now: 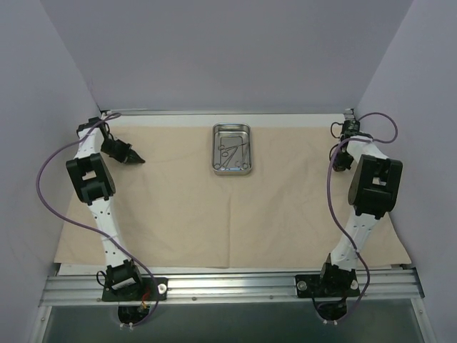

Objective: Open and lay out the surgical kit
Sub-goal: Smooth out the surgical kit at the center of the board.

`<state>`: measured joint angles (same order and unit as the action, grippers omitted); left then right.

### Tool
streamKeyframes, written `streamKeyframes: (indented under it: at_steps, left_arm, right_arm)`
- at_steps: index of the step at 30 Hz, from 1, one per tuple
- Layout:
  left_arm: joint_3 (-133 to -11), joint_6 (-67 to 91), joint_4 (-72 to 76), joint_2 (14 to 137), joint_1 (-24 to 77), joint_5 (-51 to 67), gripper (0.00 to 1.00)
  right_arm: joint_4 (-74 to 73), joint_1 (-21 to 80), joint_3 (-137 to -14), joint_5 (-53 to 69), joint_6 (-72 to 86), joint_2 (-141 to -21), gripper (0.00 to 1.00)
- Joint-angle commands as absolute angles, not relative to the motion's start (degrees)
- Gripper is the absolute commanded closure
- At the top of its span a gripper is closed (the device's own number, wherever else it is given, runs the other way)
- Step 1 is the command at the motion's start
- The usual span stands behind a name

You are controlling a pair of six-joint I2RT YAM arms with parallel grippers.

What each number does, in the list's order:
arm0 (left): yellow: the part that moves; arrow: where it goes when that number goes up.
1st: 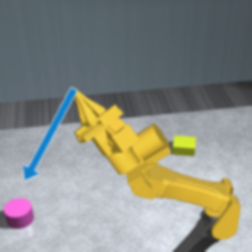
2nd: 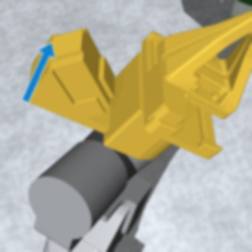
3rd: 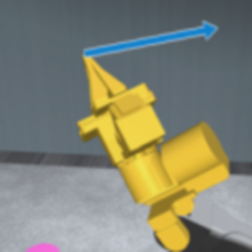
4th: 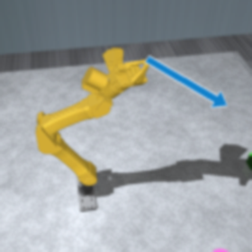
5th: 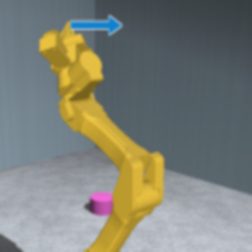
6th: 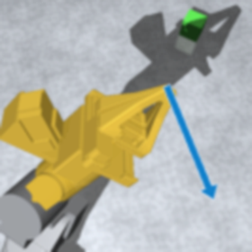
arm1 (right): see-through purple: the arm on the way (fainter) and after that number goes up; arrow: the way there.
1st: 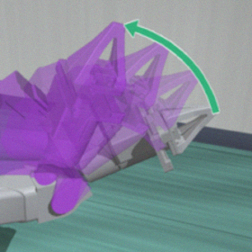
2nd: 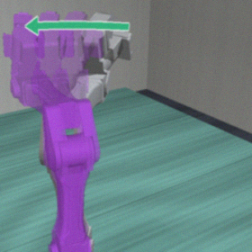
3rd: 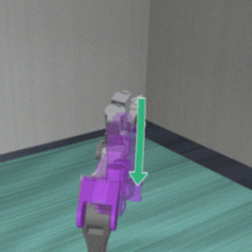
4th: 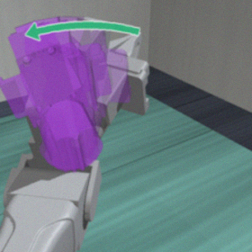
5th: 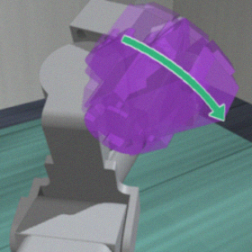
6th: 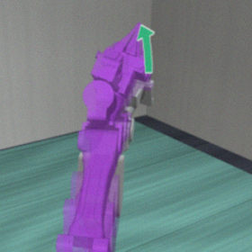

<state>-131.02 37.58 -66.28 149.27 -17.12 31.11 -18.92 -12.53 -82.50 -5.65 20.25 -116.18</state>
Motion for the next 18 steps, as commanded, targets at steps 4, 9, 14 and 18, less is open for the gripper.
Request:
streamKeyframes:
  at_steps: [4,9,14,18]
  left_arm:
    - [-132.26,37.97,-63.98,153.01,-17.49,26.19,0.88]
    - [-140.79,38.06,-66.7,157.93,-17.49,28.74,0.88]
    - [-139.67,39.28,-63.47,154.18,-16.79,29.88,0.88]
    - [-134.57,40.08,-59.68,148.91,-16.87,29.62,0.86]
  right_arm:
    - [-20.39,-14.24,-89.73,-5.97,20.39,-125.67,1.0]
    - [-22.41,-16.87,-96.57,-7.38,19.17,-132.61,1.0]
    - [-25.49,-16.18,-101.95,-5.45,18.19,-133.69,1.0]
    - [-25.31,-15.64,-100.99,-4.4,18.54,-129.83,1.0]
